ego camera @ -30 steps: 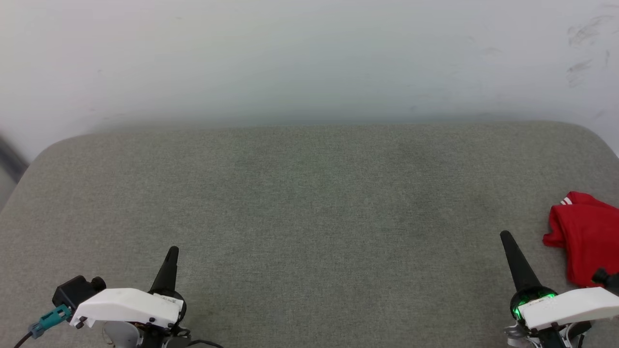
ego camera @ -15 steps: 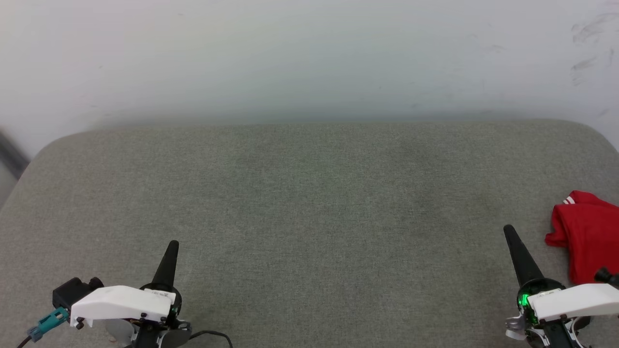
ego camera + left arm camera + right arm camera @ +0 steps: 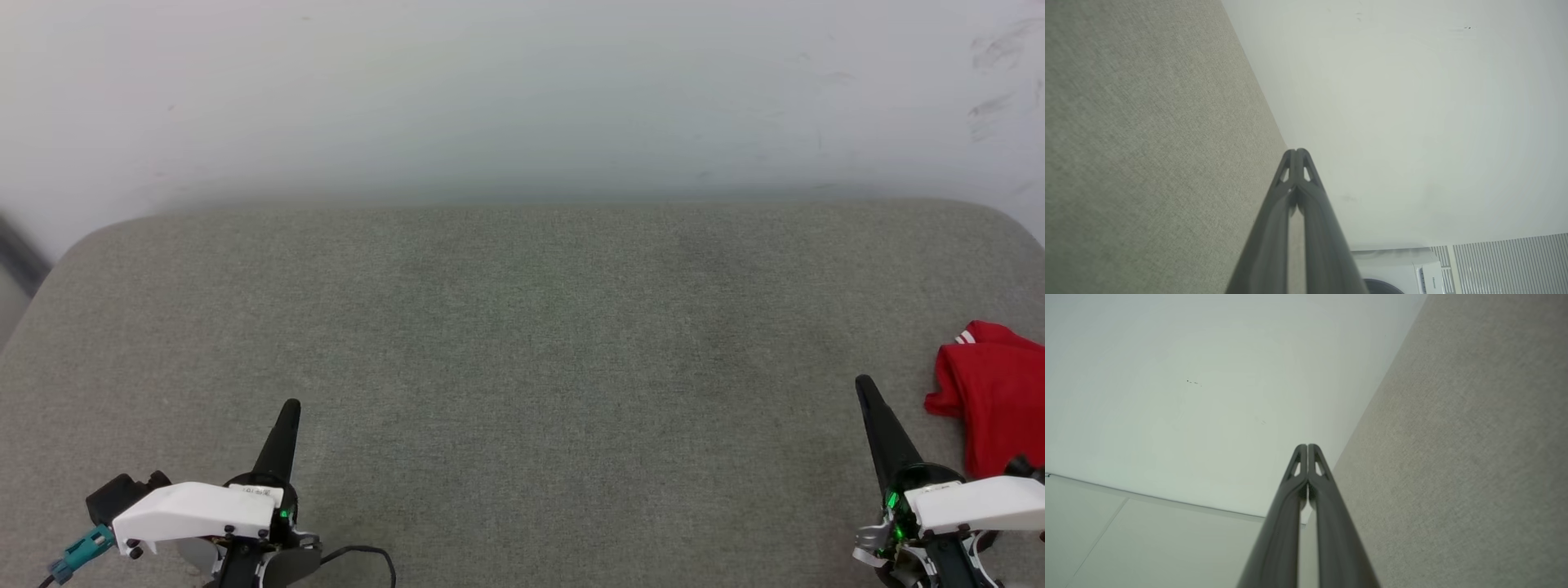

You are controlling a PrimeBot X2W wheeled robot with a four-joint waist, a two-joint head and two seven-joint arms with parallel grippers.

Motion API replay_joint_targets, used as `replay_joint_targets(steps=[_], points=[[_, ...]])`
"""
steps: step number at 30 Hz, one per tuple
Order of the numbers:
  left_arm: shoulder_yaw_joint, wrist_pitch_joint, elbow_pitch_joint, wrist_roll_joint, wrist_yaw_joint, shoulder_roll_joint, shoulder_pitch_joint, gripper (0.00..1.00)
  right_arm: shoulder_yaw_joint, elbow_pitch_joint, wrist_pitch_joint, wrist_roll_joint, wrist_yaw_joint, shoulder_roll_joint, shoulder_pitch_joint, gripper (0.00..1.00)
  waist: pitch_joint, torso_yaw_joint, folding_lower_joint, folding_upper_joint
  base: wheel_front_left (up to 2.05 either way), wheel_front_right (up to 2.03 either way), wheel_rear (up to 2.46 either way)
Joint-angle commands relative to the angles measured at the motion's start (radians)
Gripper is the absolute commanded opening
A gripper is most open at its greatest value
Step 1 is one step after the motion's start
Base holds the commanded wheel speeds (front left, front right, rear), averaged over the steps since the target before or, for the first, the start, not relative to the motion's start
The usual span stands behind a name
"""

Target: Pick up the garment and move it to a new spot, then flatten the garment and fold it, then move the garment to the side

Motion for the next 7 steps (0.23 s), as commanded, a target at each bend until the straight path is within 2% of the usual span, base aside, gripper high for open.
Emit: replay_joint_targets(steps=[1, 7], points=[[0.013, 0.004, -0.001, -0.012, -0.011, -0.003, -0.021, 0.00, -0.002, 0.001, 0.001, 0.020, 0.000, -0.003, -0.021, 0.00, 0.001, 0.000, 0.0000, -0.0001, 0.00, 0.00, 0.00], [0.033, 0.019, 0.007, -0.043, -0.028, -0.020, -0.023, 0.00, -0.006, 0.014, 0.002, 0.069, 0.000, -0.003, -0.030, 0.00, 0.004, 0.002, 0.0000, -0.0001, 0.00, 0.00, 0.00]])
